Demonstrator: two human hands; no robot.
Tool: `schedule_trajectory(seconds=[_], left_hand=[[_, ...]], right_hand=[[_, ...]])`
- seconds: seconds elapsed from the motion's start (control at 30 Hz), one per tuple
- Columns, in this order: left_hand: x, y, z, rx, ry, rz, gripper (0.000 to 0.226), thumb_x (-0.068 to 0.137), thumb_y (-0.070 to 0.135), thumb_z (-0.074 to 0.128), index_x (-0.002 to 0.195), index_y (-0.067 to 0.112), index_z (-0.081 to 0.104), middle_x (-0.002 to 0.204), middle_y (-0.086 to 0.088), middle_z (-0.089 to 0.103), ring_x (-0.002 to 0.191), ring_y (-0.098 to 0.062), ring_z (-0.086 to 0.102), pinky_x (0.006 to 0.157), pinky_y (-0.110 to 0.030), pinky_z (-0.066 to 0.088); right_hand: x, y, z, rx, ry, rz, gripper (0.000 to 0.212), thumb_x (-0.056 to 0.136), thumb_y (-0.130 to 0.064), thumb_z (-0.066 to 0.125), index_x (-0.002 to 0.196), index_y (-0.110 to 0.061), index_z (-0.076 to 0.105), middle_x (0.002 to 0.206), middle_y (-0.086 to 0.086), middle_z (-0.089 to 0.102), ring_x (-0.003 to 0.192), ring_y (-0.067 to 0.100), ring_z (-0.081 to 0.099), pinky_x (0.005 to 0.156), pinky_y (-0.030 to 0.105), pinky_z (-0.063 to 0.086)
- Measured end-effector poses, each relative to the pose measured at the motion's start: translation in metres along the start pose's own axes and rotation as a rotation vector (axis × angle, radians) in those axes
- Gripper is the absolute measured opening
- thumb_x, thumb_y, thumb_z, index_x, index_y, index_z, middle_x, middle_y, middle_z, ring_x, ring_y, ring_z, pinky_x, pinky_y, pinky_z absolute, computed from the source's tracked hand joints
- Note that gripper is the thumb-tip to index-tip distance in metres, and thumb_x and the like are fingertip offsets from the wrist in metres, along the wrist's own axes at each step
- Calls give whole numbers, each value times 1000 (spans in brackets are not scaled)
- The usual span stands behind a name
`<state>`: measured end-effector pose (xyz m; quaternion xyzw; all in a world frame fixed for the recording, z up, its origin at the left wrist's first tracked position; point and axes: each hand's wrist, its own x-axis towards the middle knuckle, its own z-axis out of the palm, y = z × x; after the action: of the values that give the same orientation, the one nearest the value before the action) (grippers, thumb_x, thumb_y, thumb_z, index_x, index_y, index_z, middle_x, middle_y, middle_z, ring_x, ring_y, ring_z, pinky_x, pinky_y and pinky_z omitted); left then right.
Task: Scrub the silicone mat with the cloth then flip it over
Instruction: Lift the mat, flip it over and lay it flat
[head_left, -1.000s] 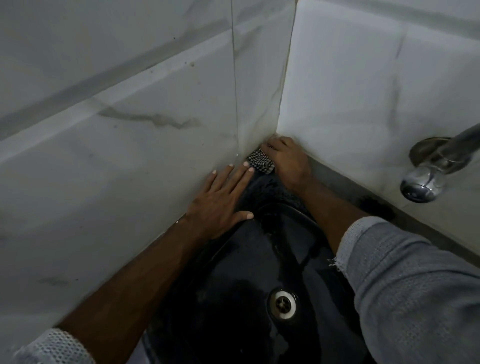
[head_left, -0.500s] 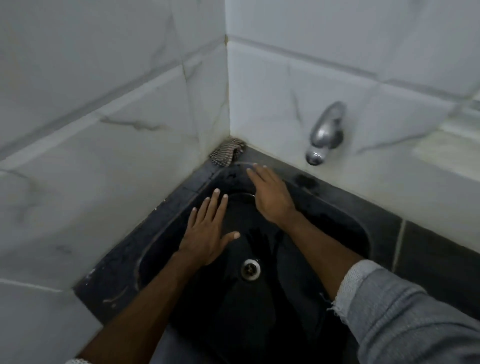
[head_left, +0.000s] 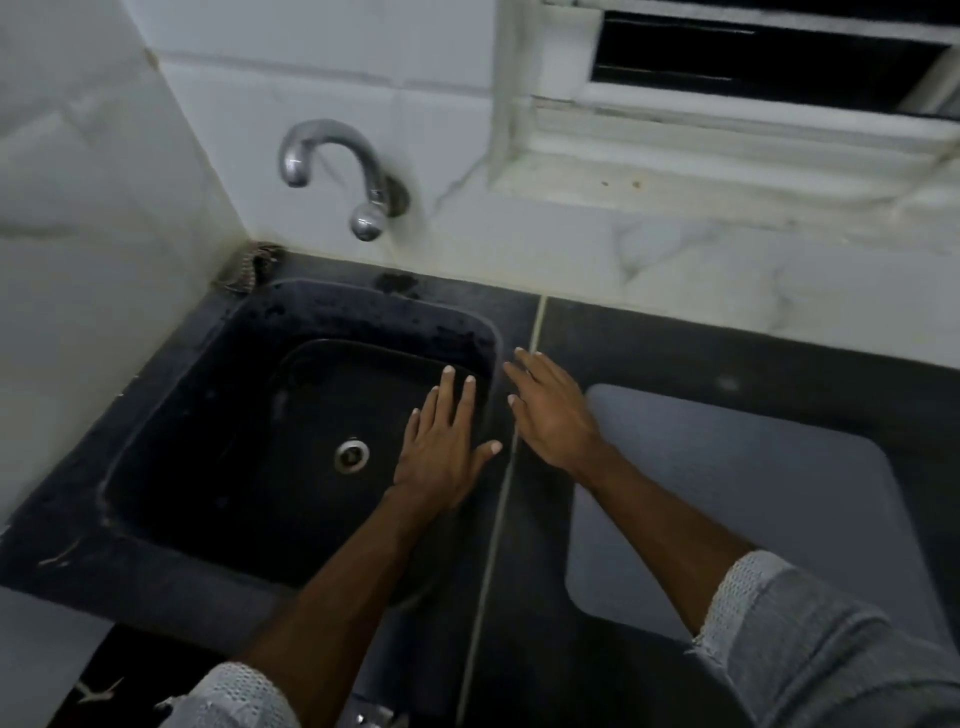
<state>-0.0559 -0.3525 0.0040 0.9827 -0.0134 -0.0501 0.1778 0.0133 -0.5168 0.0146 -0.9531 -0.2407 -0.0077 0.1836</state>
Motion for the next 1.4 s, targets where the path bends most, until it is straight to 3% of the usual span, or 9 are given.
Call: schedule_trajectory(seconds=[0.23, 0.43, 0.57, 0.7, 0.83, 0.97, 1.1, 1.23, 1.4], left_hand=[[-10, 113, 52, -65, -78, 133, 86, 91, 66, 32, 154, 22, -7, 161, -8, -9, 148, -29, 4, 118, -49, 10], [-18, 173, 79, -61, -76, 16, 70, 96, 45, 45, 151, 12, 17, 146, -14, 28, 130, -33, 34, 103, -48, 35], [-25, 175, 81, -50, -50, -92, 49, 96, 38, 47, 135, 10, 39, 132, -16, 42, 120, -33, 43, 95, -48, 41], [-25, 162, 77, -29, -54, -186, 43, 96, 35, 49, 125, 4, 48, 128, -19, 45, 116, -37, 49, 92, -49, 44], [-21, 155, 72, -100, -57, -298, 42, 95, 32, 51, 124, 2, 52, 125, -20, 49, 114, -39, 52, 95, -51, 45], [-12, 150, 70, -170, -85, -353, 33, 94, 29, 53, 108, 0, 63, 111, -20, 63, 102, -36, 61, 86, -43, 52], [-2, 145, 68, -259, -105, -406, 30, 92, 26, 58, 90, -2, 68, 98, -21, 68, 91, -35, 64, 74, -37, 50], [6, 144, 67, -338, -139, -503, 35, 91, 29, 63, 98, -4, 68, 100, -24, 67, 93, -37, 65, 79, -42, 54], [13, 142, 69, -495, -104, -549, 29, 87, 26, 69, 95, -3, 70, 97, -23, 69, 88, -36, 66, 81, -45, 56]], right_hand=[[-116, 98, -37, -5, 41, 198, 44, 99, -24, 37, 141, -11, 36, 153, 9, 28, 141, 24, 22, 116, 41, 17], [-196, 163, -65, 46, 174, 438, 37, 97, -21, 43, 130, -7, 51, 131, 14, 52, 119, 28, 47, 106, 42, 34], [-242, 198, -78, 49, 282, 634, 33, 95, -22, 46, 124, -8, 55, 123, 15, 55, 112, 30, 52, 99, 46, 41], [-272, 223, -90, 15, 296, 842, 32, 95, -24, 47, 123, -11, 54, 127, 16, 52, 113, 34, 50, 97, 49, 43], [-283, 239, -96, 10, 271, 947, 31, 94, -22, 48, 120, -7, 54, 123, 20, 50, 110, 36, 50, 93, 48, 44], [-287, 248, -95, 57, 239, 1004, 25, 91, -18, 51, 112, -4, 56, 120, 22, 50, 107, 38, 50, 91, 47, 45], [-282, 256, -96, 159, 266, 1062, 22, 90, -12, 52, 109, -3, 58, 117, 22, 53, 102, 37, 55, 91, 47, 47], [-278, 268, -98, 314, 320, 1120, 21, 85, -1, 53, 104, 1, 62, 110, 22, 63, 99, 36, 60, 80, 38, 49], [-278, 278, -106, 594, 316, 1276, 25, 81, -2, 64, 104, -10, 66, 111, 13, 66, 97, 29, 62, 79, 37, 54]])
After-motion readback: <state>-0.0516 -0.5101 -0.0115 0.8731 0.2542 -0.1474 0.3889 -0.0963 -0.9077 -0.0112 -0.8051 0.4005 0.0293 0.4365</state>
